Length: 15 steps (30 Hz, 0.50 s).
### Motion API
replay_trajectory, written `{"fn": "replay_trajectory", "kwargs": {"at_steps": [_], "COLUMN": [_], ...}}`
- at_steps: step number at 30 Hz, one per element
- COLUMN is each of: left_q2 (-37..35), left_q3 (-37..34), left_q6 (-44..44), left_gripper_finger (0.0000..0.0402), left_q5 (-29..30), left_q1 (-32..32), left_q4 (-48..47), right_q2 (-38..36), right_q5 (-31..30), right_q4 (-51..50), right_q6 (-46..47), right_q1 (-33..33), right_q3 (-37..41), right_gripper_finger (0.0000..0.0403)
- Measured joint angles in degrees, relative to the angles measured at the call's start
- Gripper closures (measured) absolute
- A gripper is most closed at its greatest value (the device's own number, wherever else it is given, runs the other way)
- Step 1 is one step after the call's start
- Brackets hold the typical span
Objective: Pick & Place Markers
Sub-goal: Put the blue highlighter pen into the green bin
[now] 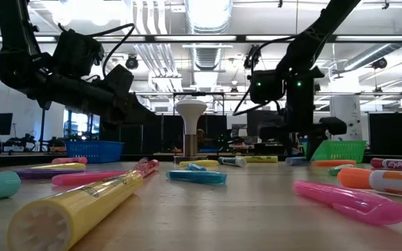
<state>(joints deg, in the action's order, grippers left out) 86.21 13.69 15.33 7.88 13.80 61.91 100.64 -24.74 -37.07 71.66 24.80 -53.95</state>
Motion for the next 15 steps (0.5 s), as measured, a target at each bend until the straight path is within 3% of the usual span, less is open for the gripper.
{"fn": "replay_trajectory", "kwargs": {"at_steps": [15], "left_q2": [0.0], "left_q3": [0.0], "left_q6": [0.0], "left_gripper_finger": [0.0402], "left_q5": [0.0], "left_q1": [0.0], "left_q4": [0.0], "right_q2": [0.1], "right_q5": [3.4], "right_q4": [3.8], "right_q6": [-6.7], "right_q1": [-0.2], "right_q3": [1.1], "right_gripper_finger": [0.0293]}}
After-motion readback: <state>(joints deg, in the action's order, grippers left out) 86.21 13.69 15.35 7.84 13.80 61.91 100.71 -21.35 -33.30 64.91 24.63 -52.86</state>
